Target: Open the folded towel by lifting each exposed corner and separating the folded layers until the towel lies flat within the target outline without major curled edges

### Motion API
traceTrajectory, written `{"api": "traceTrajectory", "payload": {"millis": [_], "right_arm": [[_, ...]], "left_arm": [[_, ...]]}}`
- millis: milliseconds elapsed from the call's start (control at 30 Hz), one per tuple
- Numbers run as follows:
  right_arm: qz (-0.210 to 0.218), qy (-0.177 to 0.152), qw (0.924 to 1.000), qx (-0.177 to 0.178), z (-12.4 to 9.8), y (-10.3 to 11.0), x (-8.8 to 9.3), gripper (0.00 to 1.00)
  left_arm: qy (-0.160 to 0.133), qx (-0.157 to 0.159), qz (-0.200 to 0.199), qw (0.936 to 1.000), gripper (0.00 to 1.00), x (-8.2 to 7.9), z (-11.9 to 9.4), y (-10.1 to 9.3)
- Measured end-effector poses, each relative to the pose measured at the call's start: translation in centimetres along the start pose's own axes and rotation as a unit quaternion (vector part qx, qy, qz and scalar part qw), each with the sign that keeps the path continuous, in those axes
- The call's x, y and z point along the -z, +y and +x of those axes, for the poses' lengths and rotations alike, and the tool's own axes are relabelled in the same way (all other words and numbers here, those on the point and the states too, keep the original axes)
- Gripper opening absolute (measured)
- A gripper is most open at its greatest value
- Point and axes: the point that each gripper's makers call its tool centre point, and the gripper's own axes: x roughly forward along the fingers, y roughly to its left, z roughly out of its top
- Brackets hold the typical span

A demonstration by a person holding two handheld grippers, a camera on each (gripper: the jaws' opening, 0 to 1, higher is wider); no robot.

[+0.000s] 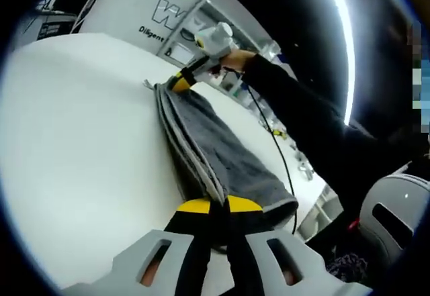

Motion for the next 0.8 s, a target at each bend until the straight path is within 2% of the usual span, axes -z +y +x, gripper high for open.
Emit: {"api": "traceTrajectory", "payload": {"millis": [100, 200, 367, 533, 800], "right_arm": [[0.002, -0.015, 0.9995, 0.028, -0.2, -1.2, -1.0, 0.02], [0.007, -0.018, 0.999, 0.04, 0.0, -1.8, -1.6, 0.01], [0.009, -0.014, 0.9988, 0.047, 0.4, -2.4, -1.8, 0.01], [0.015, -0.014, 0.9987, 0.046, 0.3, -2.3, -2.1, 0.02], [0.027, -0.017, 0.9985, 0.045, -0.6, -2.7, -2.1, 0.02]], "left_arm": [[-0.011, -0.01, 0.005, 0.9999, 0.03, -0.9, -0.2, 1.0], [-0.022, -0.02, 0.016, 0.9994, 0.03, -1.9, -0.4, 1.7], [-0.032, -0.022, 0.015, 0.9991, 0.03, -2.4, -0.5, 2.5], [-0.033, -0.018, 0.004, 0.9993, 0.02, -2.4, -0.5, 2.4], [-0.039, -0.017, 0.018, 0.999, 0.02, -2.7, -0.5, 1.9]]}}
